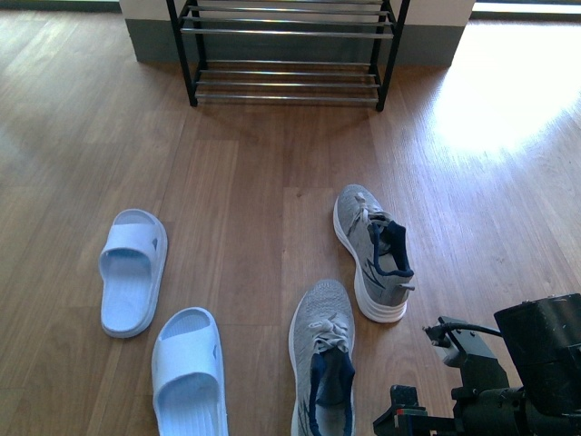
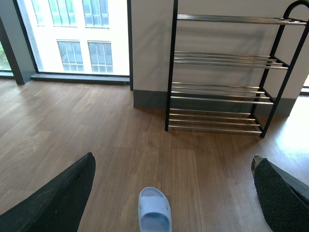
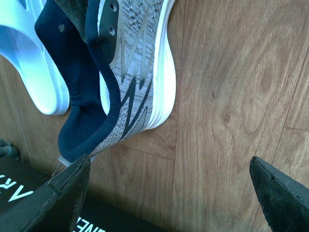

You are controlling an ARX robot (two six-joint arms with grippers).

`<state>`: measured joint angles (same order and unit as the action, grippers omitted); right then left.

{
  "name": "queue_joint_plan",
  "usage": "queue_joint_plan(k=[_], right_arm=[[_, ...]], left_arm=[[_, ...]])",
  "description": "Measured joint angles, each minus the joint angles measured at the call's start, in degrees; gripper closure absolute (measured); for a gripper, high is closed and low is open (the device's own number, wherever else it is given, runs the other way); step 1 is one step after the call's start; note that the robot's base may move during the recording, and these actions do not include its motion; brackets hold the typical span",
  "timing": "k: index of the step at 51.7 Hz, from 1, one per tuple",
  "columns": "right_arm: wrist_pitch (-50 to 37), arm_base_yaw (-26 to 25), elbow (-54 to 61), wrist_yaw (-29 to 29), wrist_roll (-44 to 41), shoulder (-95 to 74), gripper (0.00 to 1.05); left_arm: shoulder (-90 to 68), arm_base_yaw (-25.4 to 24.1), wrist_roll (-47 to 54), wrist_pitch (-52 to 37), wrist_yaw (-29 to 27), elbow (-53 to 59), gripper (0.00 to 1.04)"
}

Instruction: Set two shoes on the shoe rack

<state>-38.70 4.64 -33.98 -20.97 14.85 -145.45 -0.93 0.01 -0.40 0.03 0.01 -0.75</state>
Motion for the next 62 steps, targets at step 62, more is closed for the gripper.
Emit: queue_joint_plan(k=[62], right_arm=[[-18.84, 3.41, 8.17, 10.69, -2.14, 0.92, 0.09]], left_arm=[[0.00, 0.00, -0.02, 0.00, -0.02, 0.00, 0.09]])
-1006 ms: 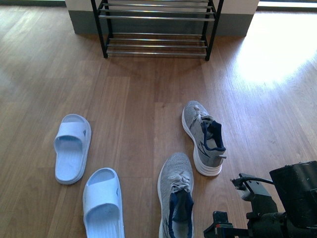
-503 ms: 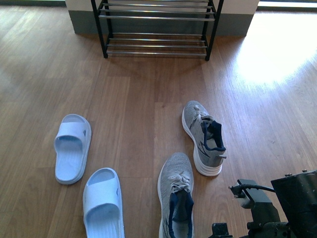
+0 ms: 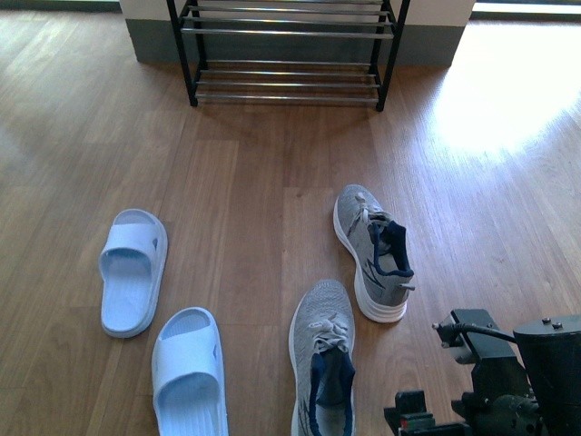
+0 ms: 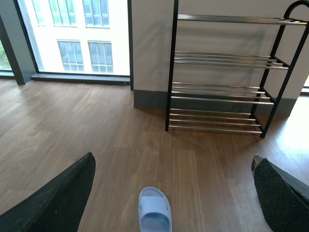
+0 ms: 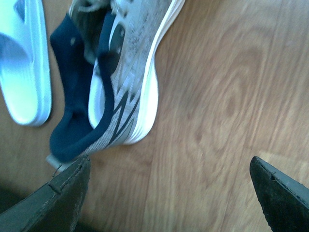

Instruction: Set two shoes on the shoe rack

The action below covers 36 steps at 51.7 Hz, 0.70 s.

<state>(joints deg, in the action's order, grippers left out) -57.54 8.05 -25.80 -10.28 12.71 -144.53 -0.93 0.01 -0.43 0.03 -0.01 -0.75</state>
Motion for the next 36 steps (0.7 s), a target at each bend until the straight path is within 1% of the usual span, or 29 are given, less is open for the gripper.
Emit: queue_joint_plan(k=[3, 7, 12, 17, 24, 31, 36], right_arm=[[-1.25, 0.50, -1.64, 1.36, 1.29, -1.68, 0.09], [0.76, 3.41, -5.20, 3.13, 3.50, -3.89, 0.09], [2.49, 8.17, -8.37, 2.67, 8.26, -6.75, 0.09], [3.89, 10.01, -9.68, 1.64, 12.72, -7.50, 0.09], [5.27, 10.29, -11.34, 2.51, 16.46, -8.57, 0.09], [6.64, 10.16, -14.43, 3.23, 17.99, -11.15, 0.09], [7.56, 9.60, -17.81, 4.81, 17.92, -13.75, 0.09]], left_arm=[[0.00, 0.00, 0.02, 0.00, 0.02, 0.00, 0.09], [0.00, 0.00, 0.00, 0.00, 0.02, 0.00, 0.09], [0.00, 0.00, 0.02, 0.00, 0.00, 0.00, 0.09], [0.00, 0.00, 0.02, 0.00, 0.02, 0.00, 0.09], [0.00, 0.00, 0.00, 0.00, 0.00, 0.00, 0.09], [0.00, 0.00, 0.02, 0.00, 0.00, 0.00, 0.09], [0.00, 0.00, 0.02, 0.00, 0.00, 0.00, 0.09]])
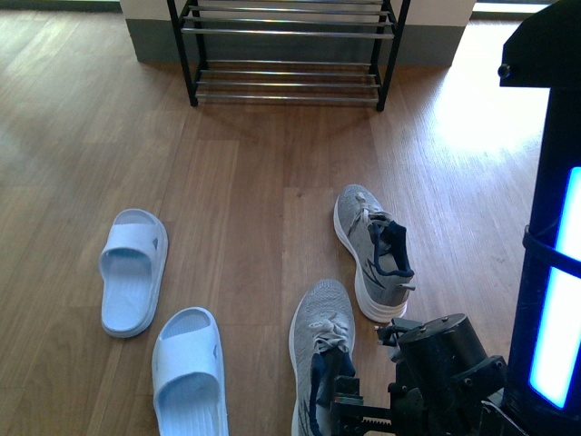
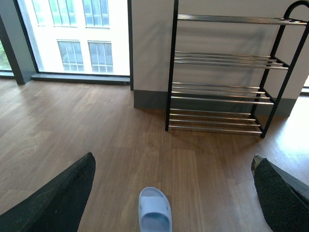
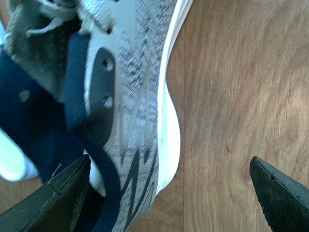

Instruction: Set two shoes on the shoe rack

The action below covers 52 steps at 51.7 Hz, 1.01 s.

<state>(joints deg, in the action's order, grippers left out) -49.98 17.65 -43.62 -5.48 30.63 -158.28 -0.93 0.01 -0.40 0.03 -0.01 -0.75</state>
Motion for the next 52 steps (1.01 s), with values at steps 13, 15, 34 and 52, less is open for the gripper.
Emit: queue_joint_plan(k=[13, 15, 34, 52], right_arm=[[1.09, -2.40, -5.66, 0.15, -2.38, -4.02, 0.09], [1.38, -2.54, -6.36, 0.15, -3.37, -4.42, 0.09], [-2.89, -3.39, -8.96, -2.71, -9.27, -7.37, 0.42], [-5.73, -3.80, -6.03, -4.39, -11.69, -6.60, 1.04]], left_arm=[[0.00, 0.00, 0.00, 0.00, 0.00, 0.00, 0.09], [0.00, 0.00, 0.00, 0.00, 0.00, 0.00, 0.09], [0.00, 0.00, -0.02, 0.00, 0.00, 0.00, 0.09], [0.00, 0.00, -0.02, 0.00, 0.00, 0.00, 0.09]])
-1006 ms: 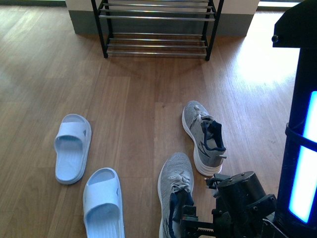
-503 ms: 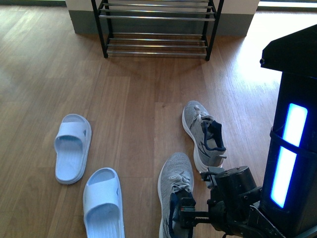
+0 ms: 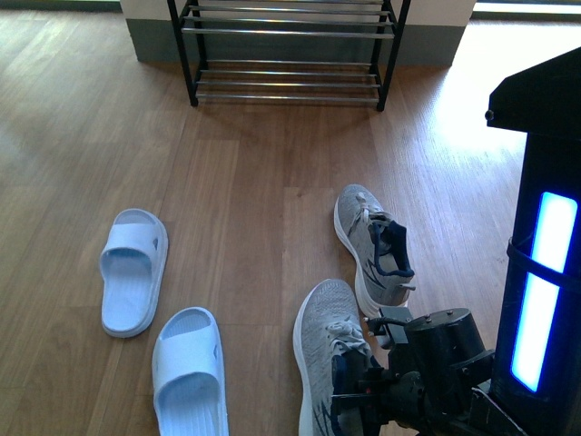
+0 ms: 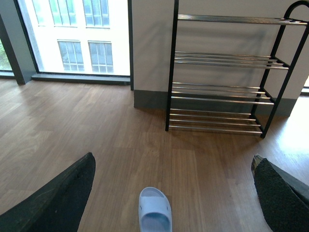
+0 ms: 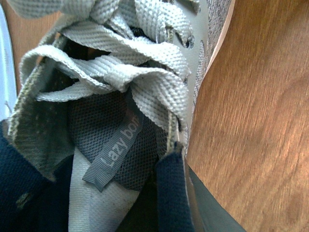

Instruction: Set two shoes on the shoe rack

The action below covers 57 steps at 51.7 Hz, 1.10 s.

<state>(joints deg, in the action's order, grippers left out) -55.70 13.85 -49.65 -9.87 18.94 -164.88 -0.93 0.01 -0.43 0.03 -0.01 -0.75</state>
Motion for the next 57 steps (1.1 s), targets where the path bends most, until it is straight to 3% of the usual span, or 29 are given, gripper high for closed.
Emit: queue_joint_plan(k=[21, 49, 57], right_arm=[[-3.63, -3.54, 12.11, -1.33, -5.05, 10.54, 1.03], [-2.05, -30.62, 33.22, -4.17, -9.11, 54.90, 1.03], [2.01, -34.18, 34.29, -5.75, -9.16, 63.67, 1.03]], left_arm=[[0.00, 0.00, 0.00, 0.00, 0.02, 0.00, 0.09], [0.00, 0.00, 0.00, 0.00, 0.00, 0.00, 0.09], [0.00, 0.00, 0.00, 0.00, 0.02, 0.00, 0.09]])
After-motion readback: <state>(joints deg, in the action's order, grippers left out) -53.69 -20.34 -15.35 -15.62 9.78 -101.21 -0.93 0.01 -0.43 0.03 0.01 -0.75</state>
